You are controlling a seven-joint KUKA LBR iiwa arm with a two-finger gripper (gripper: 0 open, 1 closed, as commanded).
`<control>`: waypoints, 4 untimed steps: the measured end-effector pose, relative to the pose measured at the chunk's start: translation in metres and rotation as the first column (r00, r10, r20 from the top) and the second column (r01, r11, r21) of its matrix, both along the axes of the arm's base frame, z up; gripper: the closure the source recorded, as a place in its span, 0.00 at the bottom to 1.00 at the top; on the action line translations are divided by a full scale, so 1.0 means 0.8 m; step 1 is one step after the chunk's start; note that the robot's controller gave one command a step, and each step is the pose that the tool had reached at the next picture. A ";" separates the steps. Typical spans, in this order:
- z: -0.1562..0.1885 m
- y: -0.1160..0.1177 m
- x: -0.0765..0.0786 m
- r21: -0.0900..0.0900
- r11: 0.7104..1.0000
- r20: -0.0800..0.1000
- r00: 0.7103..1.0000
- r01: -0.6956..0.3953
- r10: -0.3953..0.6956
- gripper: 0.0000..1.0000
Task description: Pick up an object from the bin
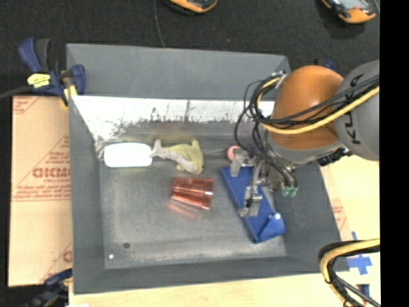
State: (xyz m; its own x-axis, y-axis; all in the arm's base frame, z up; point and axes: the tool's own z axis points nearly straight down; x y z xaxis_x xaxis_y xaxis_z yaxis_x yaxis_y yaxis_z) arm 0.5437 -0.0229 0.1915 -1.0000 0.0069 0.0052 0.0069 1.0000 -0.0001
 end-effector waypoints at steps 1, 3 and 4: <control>0.005 0.000 0.002 -0.001 1.000 0.008 1.000 -0.001 0.001 0.00; -0.071 0.039 0.035 -0.001 0.973 0.011 0.973 -0.231 0.231 0.00; -0.105 0.067 0.045 0.000 1.000 0.010 1.000 -0.012 0.012 0.00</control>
Offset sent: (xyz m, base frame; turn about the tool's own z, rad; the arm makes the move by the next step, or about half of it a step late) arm 0.0247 0.0326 -0.0813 -0.3548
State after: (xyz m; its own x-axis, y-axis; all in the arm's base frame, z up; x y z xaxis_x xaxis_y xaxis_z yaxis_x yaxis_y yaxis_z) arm 0.5795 0.0304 0.1078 -1.0000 -0.0056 -0.0051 -0.0056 1.0000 -0.0001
